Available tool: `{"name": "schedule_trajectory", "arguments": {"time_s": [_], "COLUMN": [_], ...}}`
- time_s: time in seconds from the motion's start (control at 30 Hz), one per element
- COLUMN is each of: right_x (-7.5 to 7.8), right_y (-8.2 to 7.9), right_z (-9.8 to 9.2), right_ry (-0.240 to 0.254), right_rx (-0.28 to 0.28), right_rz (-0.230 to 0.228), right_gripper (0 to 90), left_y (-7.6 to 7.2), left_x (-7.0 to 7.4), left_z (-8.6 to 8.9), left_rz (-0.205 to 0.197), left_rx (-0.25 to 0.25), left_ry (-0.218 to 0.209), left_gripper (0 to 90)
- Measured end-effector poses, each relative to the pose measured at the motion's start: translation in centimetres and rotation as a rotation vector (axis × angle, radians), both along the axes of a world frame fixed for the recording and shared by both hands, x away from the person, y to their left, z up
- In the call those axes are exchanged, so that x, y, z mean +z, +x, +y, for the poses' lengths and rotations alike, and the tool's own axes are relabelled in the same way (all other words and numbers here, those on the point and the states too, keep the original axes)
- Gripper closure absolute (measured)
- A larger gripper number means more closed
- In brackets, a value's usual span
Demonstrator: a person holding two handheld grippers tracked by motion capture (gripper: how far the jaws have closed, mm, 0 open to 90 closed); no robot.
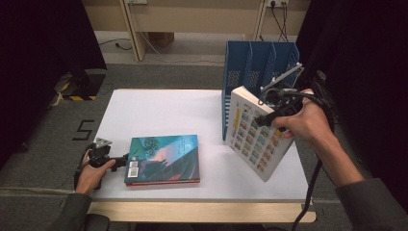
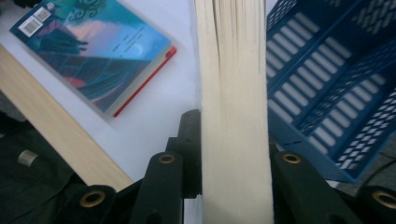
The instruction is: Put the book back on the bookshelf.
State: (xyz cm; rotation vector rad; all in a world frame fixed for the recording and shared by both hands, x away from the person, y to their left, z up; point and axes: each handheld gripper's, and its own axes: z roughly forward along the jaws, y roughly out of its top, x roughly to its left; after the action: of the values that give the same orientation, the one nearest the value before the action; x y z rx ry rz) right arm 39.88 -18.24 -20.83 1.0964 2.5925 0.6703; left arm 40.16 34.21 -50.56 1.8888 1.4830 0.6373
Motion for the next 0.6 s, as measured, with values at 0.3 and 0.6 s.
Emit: {"name": "schedule_trajectory", "arguments": {"time_s": [0.3, 0.6], "right_x": [3.3, 5.3], "right_y": [0.9, 3.8], "right_z": [-0.4, -1.1], "right_ry": [0.060, 0.131], "right_rx": [-0.033, -0.125], "right_rz": [-0.077, -0.163], "right_gripper": [73.5, 73.5], "left_y": [0.0, 0.0], "left_x": [0.0, 0.0], "left_z": [0.0, 0.0], "left_rz": [0.002, 0.003], "left_rx": [-0.002, -0.002], "left_ry": [0.000, 0.003], "left_gripper": [5.7, 5.5]}}
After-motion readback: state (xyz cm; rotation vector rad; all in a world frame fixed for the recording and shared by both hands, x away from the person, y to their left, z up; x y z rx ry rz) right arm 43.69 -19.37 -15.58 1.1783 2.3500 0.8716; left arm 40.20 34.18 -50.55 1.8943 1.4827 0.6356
